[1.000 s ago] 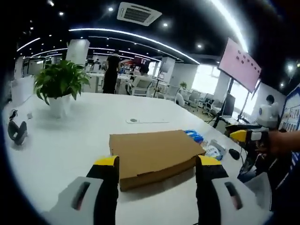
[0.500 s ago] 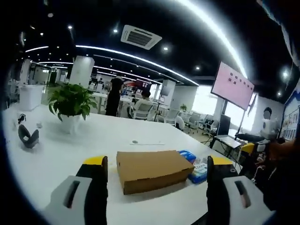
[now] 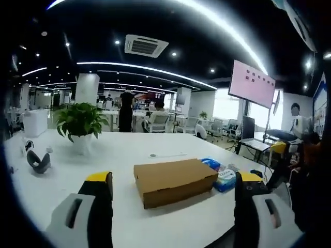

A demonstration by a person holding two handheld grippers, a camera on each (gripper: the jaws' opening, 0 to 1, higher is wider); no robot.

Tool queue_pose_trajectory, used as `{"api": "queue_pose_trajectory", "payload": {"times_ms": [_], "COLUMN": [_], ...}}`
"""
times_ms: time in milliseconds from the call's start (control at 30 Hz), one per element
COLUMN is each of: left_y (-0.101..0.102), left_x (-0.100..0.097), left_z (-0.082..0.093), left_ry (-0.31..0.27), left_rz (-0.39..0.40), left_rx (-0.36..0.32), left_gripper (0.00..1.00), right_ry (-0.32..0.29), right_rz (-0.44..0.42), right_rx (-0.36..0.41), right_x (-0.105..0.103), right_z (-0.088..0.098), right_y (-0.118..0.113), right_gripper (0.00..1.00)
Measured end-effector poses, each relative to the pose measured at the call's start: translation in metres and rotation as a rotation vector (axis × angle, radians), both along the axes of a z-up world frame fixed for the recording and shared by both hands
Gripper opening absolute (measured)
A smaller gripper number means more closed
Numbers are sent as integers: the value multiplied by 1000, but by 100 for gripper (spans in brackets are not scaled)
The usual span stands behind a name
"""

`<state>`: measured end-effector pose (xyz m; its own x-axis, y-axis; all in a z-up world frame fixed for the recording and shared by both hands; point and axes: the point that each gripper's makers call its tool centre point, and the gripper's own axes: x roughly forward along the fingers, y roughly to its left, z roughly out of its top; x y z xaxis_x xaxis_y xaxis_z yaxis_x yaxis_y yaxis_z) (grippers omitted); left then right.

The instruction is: Operate the shoe box by opening the lid, removing the specified soft item, and placing it in the target area until the item is outside and the box remains undamaged.

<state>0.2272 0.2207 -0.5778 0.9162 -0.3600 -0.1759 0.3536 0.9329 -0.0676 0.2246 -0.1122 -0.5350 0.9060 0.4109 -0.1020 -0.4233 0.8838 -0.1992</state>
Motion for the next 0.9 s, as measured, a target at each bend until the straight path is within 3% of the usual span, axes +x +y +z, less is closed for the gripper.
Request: {"api": "queue_pose_trajectory", "payload": {"times_ms": [33, 67, 133, 333, 467, 700, 900], "left_y": [6, 6, -4, -1, 2, 5, 5], "left_x": [1, 1, 2, 5, 5, 2, -2], "left_z": [-5, -8, -6, -7, 2, -10, -14], "left_ry": [12, 21, 40, 40, 18, 57, 83], "left_rz": [26, 30, -1, 18, 24, 17, 19], "left_rx": [71, 90, 12, -5, -106, -50, -63], "left_gripper": [99, 99, 99, 99, 99, 99, 99], "right_ry": [7, 7, -4, -7, -12, 5, 28], "right_rz": [-7, -11, -6, -10, -15, -13, -11], "right_rx": [12, 24, 52, 2, -17, -25, -41], "right_x": [0, 0, 0, 3, 4, 7, 8], "right_z": [0, 0, 2, -5, -5, -10, -15], "right_y": [-1, -2, -1, 3, 5, 8, 8], "right_gripper": [100, 99, 97, 95, 92, 92, 88]}}
